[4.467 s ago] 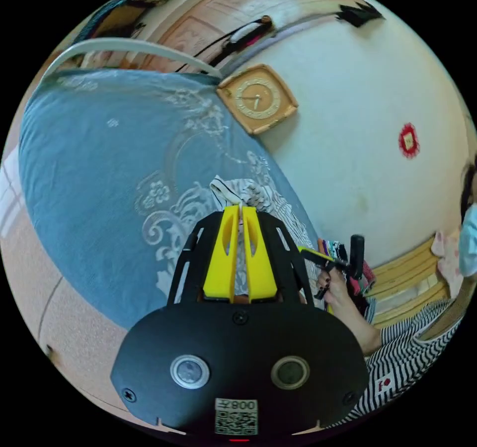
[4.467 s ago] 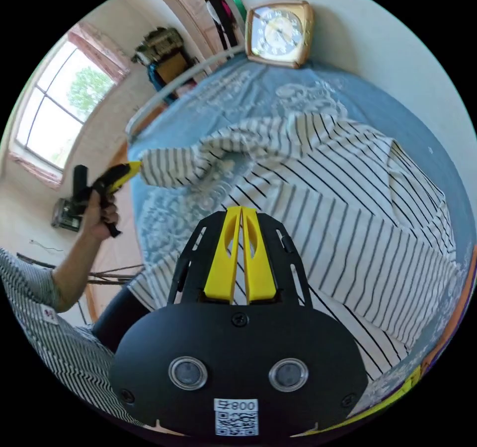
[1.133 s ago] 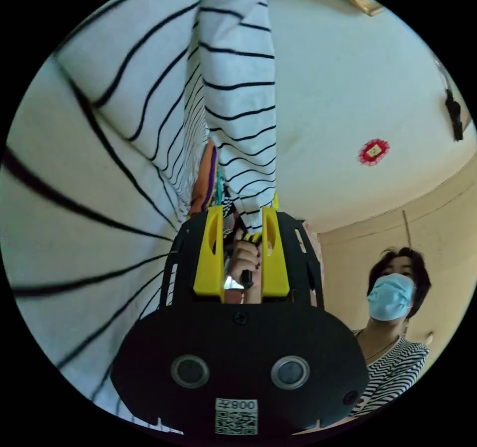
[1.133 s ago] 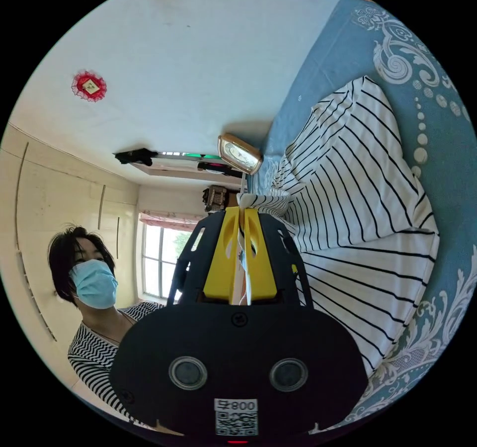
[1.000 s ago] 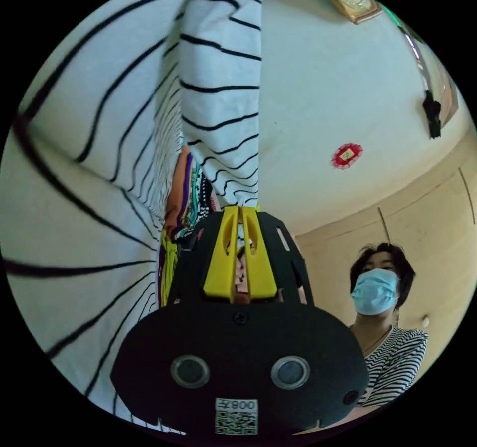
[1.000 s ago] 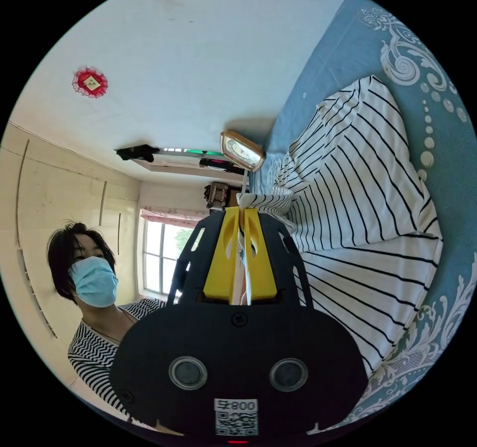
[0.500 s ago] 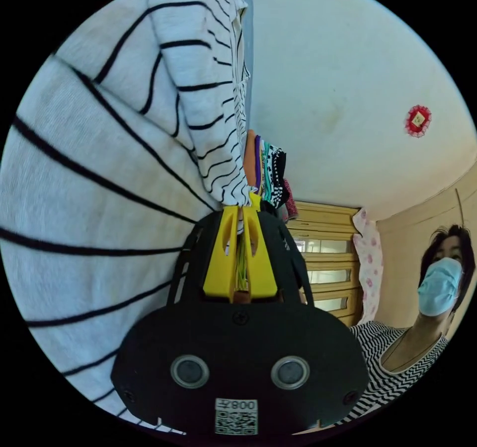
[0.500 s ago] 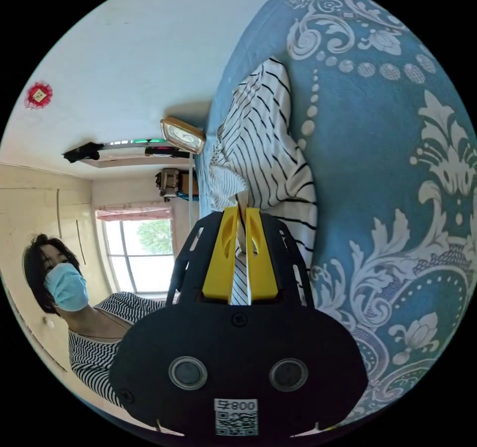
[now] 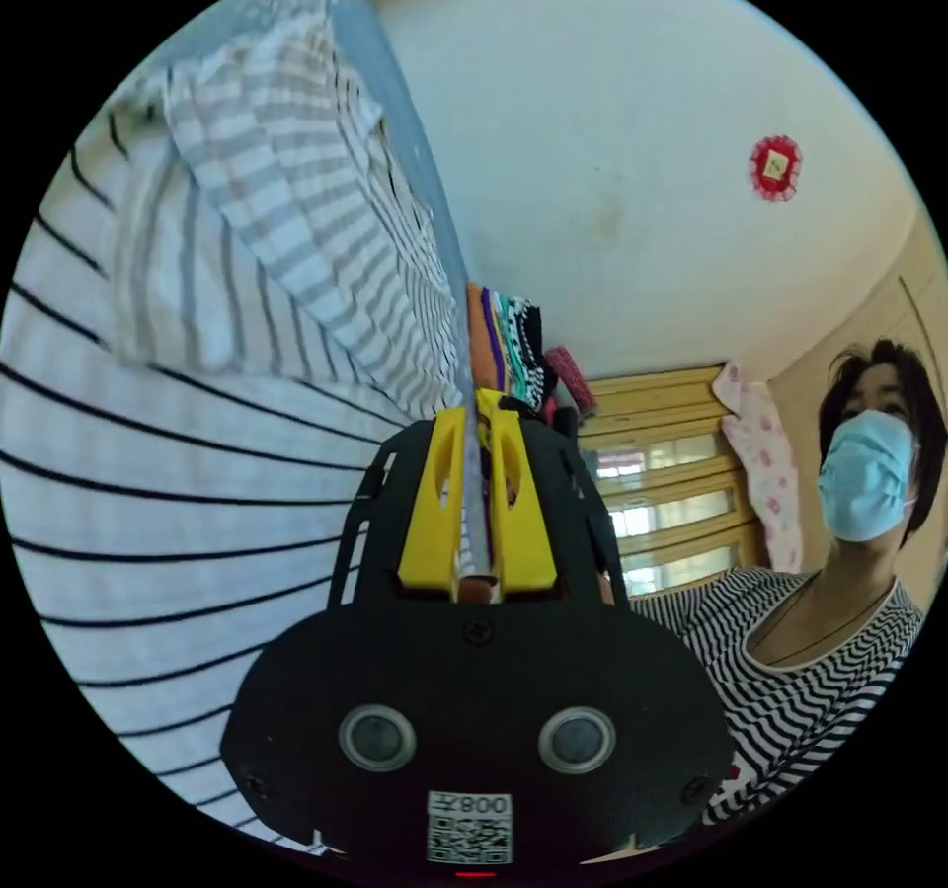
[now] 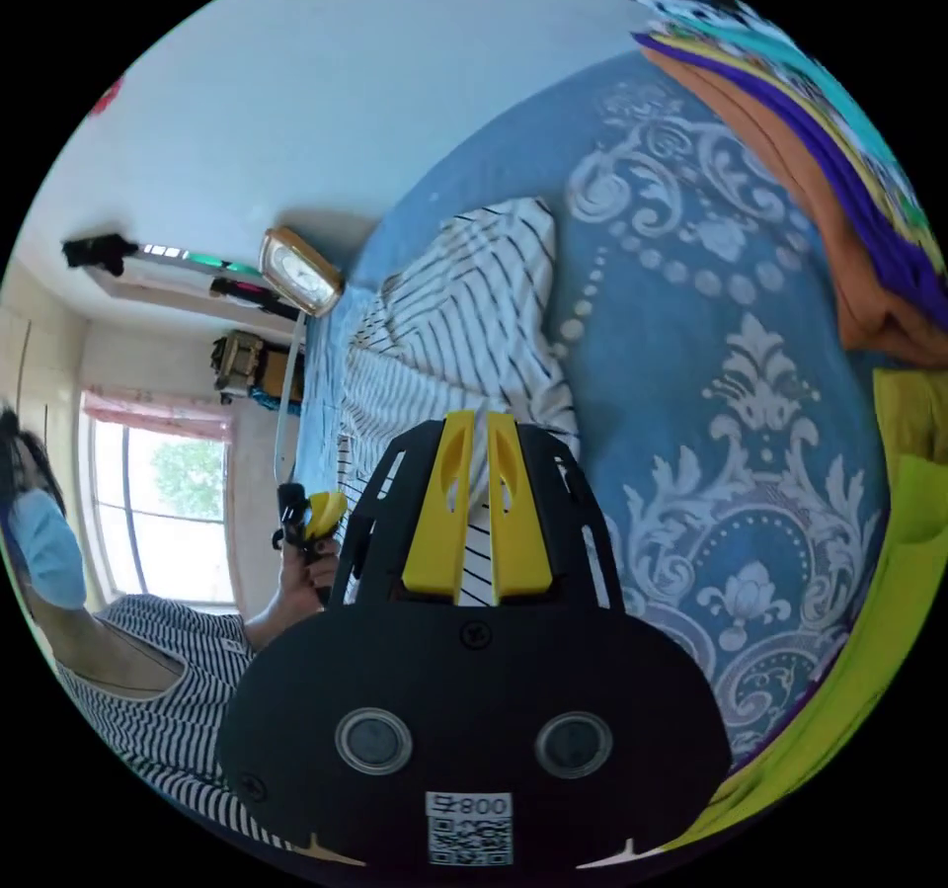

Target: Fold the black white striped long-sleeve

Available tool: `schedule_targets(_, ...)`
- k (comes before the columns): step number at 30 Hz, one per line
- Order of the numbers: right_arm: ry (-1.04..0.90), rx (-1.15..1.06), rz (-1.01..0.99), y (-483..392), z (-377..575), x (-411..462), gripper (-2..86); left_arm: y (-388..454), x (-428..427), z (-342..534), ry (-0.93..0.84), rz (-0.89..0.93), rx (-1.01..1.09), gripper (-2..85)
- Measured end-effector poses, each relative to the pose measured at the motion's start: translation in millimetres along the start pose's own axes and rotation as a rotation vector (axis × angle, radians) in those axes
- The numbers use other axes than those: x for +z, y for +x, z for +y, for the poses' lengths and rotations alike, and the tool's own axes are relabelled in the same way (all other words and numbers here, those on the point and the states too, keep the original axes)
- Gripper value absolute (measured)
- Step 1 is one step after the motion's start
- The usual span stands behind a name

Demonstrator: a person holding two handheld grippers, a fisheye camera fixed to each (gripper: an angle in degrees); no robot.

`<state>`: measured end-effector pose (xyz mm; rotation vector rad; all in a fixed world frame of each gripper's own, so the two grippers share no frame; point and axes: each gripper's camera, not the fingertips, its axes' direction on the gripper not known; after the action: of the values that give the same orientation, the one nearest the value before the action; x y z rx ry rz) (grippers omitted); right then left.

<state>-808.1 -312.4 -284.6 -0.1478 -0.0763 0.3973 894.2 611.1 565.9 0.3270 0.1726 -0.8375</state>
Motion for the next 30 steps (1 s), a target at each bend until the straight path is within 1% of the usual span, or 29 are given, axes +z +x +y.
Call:
schedule_targets(2,-0.026,-0.106,-0.014,-51,-20,18,3.1,13,-58,-12,0.099,-0.175,0.073,6.6)
schedule_targets(3,-0.061,-0.183,-0.018,-87,-36,37,3.4,16,-72,-16,0.121,-0.223,0.087,6.8)
schedule_targets(4,-0.083,-0.257,-0.021,-124,-54,59,3.8,19,-96,-24,0.159,-0.310,0.107,7.2)
schedule_targets(5,-0.095,-0.290,-0.024,-142,-62,70,4.0,22,-118,-31,0.198,-0.376,0.117,7.5)
schedule_targets(6,-0.132,-0.353,-0.036,-177,-82,94,4.5,24,-127,-35,0.212,-0.402,0.127,7.7)
schedule_targets(8,-0.170,-0.427,-0.044,-227,-112,131,5.4,29,-149,-51,0.207,-0.537,0.161,7.9)
schedule_targets(10,-0.211,-0.524,-0.018,-292,-148,174,5.9,31,-156,-62,0.184,-0.595,0.188,7.9)
schedule_targets(11,-0.217,-0.550,-0.003,-307,-156,183,6.0,31,-158,-69,0.161,-0.605,0.203,7.9)
schedule_targets(13,-0.214,-0.633,0.095,-361,-184,214,6.1,33,-157,-77,0.115,-0.637,0.236,7.7)
schedule_targets(16,-0.223,-0.691,0.178,-410,-213,243,6.0,34,-155,-87,0.043,-0.736,0.273,6.2)
schedule_targets(19,-0.256,-0.719,0.235,-443,-235,263,5.3,33,-160,-92,-0.003,-0.778,0.278,3.4)
schedule_targets(23,-0.323,-0.712,0.328,-464,-254,280,1.9,38,-185,-94,0.020,-0.775,0.300,1.5)
schedule_targets(29,-0.265,-0.730,0.231,-508,-284,245,0.5,58,-241,-95,0.154,-0.791,0.333,1.0)
schedule_targets(30,-0.270,-0.733,0.222,-516,-290,243,0.4,57,-244,-96,0.156,-0.786,0.326,1.0)
